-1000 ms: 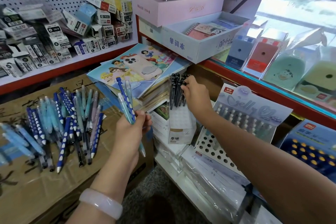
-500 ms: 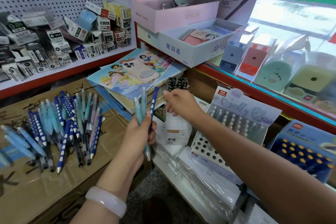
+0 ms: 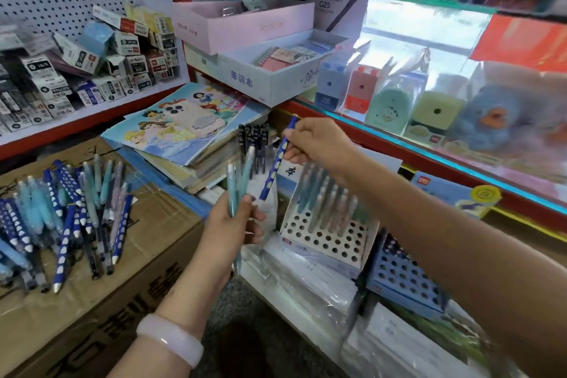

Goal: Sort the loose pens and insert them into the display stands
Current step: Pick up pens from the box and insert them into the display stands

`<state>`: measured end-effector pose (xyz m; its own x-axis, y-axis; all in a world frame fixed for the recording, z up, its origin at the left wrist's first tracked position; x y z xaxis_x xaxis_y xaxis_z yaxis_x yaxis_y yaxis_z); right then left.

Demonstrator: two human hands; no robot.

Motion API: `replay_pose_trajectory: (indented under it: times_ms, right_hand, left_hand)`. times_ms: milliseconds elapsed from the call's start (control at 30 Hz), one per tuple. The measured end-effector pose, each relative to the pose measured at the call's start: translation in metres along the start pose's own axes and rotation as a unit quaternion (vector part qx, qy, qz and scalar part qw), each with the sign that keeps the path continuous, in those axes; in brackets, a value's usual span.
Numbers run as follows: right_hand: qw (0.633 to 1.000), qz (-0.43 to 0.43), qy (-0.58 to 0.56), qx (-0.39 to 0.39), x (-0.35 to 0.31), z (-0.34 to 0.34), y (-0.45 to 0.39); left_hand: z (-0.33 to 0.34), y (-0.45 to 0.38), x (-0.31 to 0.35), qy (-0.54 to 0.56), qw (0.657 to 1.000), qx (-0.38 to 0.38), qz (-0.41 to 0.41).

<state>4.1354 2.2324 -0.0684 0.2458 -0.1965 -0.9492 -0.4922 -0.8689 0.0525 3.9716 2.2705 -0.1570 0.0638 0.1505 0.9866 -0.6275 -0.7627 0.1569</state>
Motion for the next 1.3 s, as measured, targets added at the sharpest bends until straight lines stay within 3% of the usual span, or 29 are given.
replay_pose_trajectory:
  times_ms: [100,300,467,700,1067,1233,1300]
  right_hand:
    - [0.998,-0.006,0.036,0.055,0.003,-0.056,0.032]
    - [0.977,0.038,0.15,0.146,0.05,-0.139,0.106]
    - [0.93,0.087,0.296,0.197,0.101,-0.177,0.153]
    - [0.92,0.088,0.323,0.203,0.147,-0.169,0.168]
    - [0.896,0.144,0.391,0.155,0.176,-0.153,0.158]
    - [0.869,0.154,0.424,0.205,0.148,-0.166,0.166]
    - [0.891,0.116,0.376,0.229,0.123,-0.16,0.164]
  left_hand:
    - [0.026,0.007,-0.011,-0.052,0.998,-0.023,-0.009]
    - [0.099,0.021,-0.016,-0.046,0.991,-0.122,-0.011]
    - [0.116,0.029,-0.043,-0.037,0.992,-0.112,-0.049]
    - [0.106,0.028,-0.057,-0.049,0.994,-0.076,-0.059]
    - [0.116,0.032,-0.059,-0.043,0.993,-0.097,-0.045]
    - [0.12,0.039,-0.053,-0.008,0.99,-0.129,-0.052]
    - [0.121,0.041,-0.052,0.007,0.989,-0.139,-0.057]
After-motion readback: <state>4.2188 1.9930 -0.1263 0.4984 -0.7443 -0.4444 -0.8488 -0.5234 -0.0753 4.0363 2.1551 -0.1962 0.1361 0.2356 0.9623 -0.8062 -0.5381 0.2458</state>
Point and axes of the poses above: each hand's wrist, its own y-axis away from the middle knuckle, its own z-axis out of the palm, x = y × z, the point moved 10 cm from there along -y, towards the middle knuckle, and after that the axes turned 5 degrees about -x, right-handed, at the moved point
